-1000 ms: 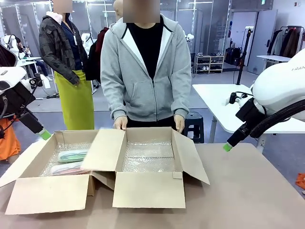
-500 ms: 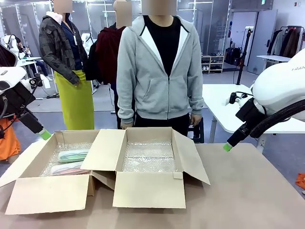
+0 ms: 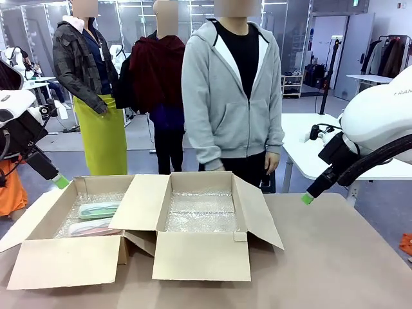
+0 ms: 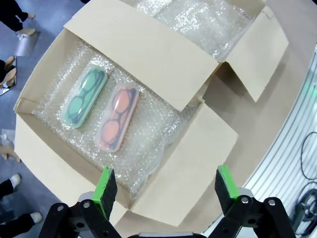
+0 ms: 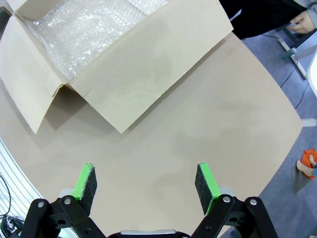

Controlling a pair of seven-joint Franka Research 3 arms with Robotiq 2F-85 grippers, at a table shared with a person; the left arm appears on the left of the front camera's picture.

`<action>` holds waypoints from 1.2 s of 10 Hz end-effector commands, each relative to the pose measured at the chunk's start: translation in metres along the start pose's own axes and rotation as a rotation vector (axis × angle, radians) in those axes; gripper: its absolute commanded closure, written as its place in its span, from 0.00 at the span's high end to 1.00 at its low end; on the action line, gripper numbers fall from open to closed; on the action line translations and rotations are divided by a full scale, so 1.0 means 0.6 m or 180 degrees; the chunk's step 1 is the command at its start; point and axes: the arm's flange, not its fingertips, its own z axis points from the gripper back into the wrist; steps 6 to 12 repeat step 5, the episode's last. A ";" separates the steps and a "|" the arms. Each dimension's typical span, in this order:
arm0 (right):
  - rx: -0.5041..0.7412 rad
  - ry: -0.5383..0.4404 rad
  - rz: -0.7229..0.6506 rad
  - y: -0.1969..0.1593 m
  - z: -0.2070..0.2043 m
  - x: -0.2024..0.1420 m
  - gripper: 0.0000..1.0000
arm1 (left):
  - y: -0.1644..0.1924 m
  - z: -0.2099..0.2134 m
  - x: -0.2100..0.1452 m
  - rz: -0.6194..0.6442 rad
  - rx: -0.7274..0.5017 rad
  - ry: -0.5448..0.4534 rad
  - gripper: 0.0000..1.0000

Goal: Pack the glasses set securely to prepare it for shipping.
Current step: Position the Package Box on the left side of the table.

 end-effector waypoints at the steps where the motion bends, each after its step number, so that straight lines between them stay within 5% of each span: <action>1: -0.0034 0.0028 -0.0061 0.004 0.001 0.004 1.00 | -0.002 0.003 0.001 -0.0004 0.0040 0.0017 1.00; 12: -0.0034 0.0028 -0.0061 0.004 0.001 0.004 1.00 | -0.002 0.003 0.001 -0.0004 0.0040 0.0017 1.00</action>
